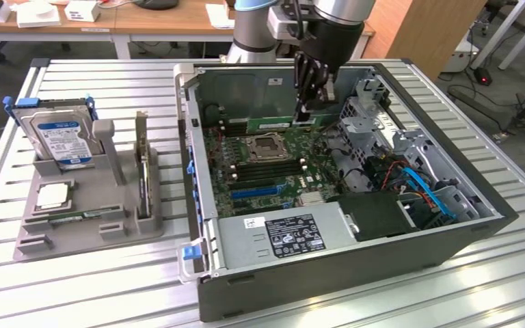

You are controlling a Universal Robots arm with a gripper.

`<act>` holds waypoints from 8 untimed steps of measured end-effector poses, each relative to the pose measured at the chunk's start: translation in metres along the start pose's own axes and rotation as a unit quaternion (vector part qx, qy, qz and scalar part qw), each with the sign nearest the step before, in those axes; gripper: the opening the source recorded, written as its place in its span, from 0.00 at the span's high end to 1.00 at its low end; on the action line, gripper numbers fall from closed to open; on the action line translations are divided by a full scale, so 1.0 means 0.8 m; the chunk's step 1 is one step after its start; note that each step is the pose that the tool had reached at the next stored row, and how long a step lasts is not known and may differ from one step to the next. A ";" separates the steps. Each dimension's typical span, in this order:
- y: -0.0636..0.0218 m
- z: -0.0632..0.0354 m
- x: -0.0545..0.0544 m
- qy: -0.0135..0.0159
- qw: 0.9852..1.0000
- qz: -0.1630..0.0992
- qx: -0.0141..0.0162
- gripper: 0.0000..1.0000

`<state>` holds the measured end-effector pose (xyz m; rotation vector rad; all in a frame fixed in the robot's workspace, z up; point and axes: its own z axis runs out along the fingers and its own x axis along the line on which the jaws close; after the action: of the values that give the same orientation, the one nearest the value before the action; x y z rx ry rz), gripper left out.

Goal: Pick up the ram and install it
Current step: 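Insert the ram into the slot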

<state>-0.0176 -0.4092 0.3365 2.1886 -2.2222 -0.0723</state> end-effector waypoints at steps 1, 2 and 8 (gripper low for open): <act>0.000 0.002 0.000 0.000 1.000 0.000 0.000 0.89; 0.000 0.003 0.000 0.000 1.000 0.000 0.000 0.89; -0.001 0.012 0.000 0.000 1.000 0.000 0.000 0.89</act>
<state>-0.0176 -0.4092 0.3269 2.1885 -2.2221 -0.0723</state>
